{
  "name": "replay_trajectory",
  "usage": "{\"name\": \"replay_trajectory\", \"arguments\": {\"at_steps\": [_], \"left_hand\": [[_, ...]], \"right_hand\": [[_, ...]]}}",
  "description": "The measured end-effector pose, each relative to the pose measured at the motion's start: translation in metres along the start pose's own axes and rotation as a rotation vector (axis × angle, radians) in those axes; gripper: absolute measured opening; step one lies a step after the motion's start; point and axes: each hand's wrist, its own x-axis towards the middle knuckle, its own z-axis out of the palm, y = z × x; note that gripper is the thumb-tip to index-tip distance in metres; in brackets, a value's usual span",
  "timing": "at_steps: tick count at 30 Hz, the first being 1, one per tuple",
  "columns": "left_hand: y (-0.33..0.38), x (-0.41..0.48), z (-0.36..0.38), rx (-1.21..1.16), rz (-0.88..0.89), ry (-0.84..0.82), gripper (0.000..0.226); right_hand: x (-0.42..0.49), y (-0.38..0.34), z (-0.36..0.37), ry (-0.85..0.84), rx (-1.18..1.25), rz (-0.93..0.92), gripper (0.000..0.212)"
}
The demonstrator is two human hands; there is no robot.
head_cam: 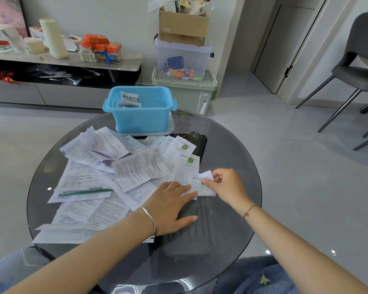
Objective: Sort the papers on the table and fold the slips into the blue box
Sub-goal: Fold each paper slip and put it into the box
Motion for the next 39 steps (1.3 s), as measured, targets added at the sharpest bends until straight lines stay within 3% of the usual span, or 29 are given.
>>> {"name": "replay_trajectory", "arguments": {"at_steps": [5, 8, 11, 14, 24, 29, 36, 39], "left_hand": [[0.002, 0.0, -0.002, 0.05, 0.002, -0.006, 0.089], [0.003, 0.001, -0.003, 0.072, 0.012, -0.009, 0.087], [0.003, 0.0, -0.004, 0.068, 0.015, -0.02, 0.089], [0.002, 0.0, -0.002, 0.075, 0.01, -0.008, 0.09], [0.005, -0.001, -0.002, 0.069, 0.004, -0.008, 0.092], [0.009, -0.001, -0.006, 0.106, -0.02, -0.039, 0.094], [0.024, 0.007, -0.014, 0.141, -0.042, -0.085, 0.106], [0.016, 0.0, -0.017, 0.075, -0.047, -0.109, 0.089]], "right_hand": [[-0.005, -0.003, -0.001, 0.062, -0.069, -0.038, 0.02], [-0.019, -0.003, -0.012, 0.156, -0.273, -0.309, 0.026], [-0.039, 0.003, -0.016, 0.094, -0.462, -0.623, 0.031], [-0.051, 0.01, -0.011, 0.025, -0.599, -0.735, 0.042], [-0.053, 0.017, -0.011, 0.061, -0.739, -0.862, 0.038], [-0.055, 0.028, -0.024, 0.076, -0.748, -0.792, 0.054], [-0.055, 0.03, -0.027, 0.051, -0.651, -0.721, 0.048], [-0.056, 0.029, -0.029, 0.042, -0.645, -0.709, 0.045]]}}
